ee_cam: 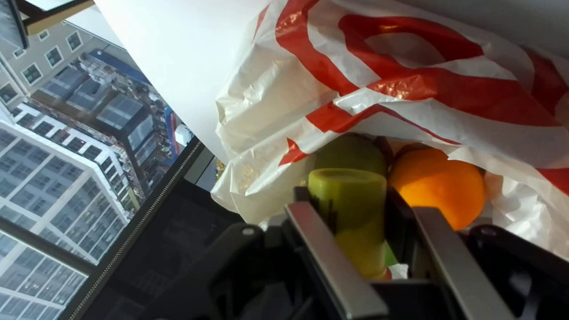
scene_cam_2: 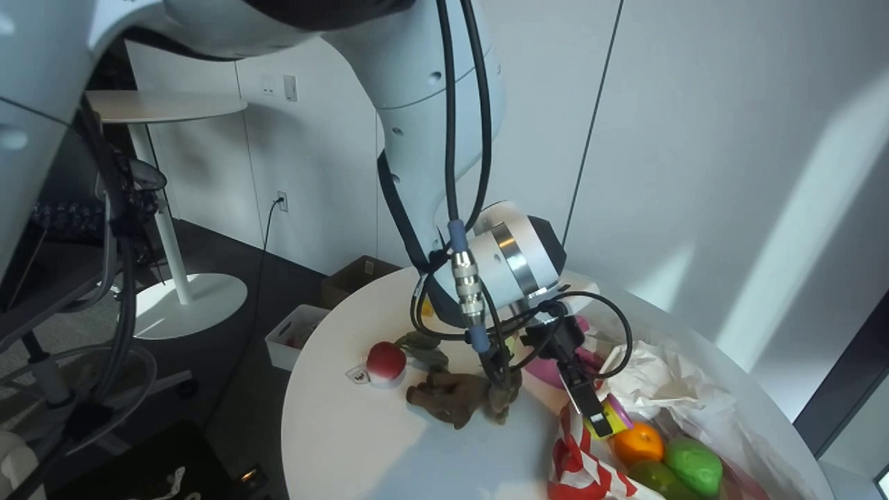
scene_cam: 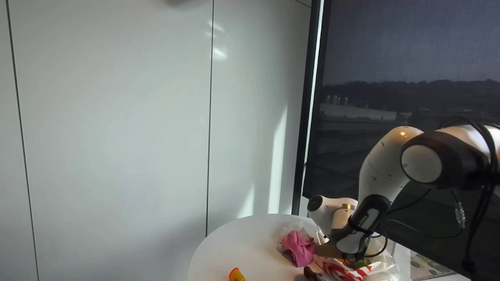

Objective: Put the orange, avocado, apple and two yellow containers in the plastic bag.

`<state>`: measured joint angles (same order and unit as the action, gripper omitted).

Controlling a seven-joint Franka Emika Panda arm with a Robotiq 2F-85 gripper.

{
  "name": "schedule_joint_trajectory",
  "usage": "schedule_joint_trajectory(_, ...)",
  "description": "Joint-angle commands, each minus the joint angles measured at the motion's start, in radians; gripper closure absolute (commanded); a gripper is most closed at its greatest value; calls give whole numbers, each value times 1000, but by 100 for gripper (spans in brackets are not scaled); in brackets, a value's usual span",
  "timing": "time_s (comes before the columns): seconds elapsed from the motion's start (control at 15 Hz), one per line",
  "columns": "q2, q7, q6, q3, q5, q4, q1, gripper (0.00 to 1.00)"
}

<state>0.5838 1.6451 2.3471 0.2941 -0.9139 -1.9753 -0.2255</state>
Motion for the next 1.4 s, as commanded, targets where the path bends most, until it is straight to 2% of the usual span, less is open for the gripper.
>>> schedule_joint_trajectory(0.0, 137, 84, -68, -36, -17, 157, 55, 77)
schedule_joint_trajectory(0.27, 200, 257, -104, -11, -123, 220, 23, 77)
schedule_joint_trajectory(0.33, 202, 293, -118, -14, -149, 225, 20, 46)
schedule_joint_trajectory(0.4, 202, 327, -128, -23, -168, 228, 24, 32)
schedule_joint_trajectory(0.47, 194, 338, -148, -36, -182, 225, 28, 27)
schedule_joint_trajectory(0.67, 165, 353, -171, -79, -193, 213, 49, 3)
schedule_joint_trajectory(1.0, 59, 141, -115, -219, -85, 149, 113, 0)
schedule_joint_trajectory(1.33, 10, -48, -69, -319, -40, 138, 74, 0)
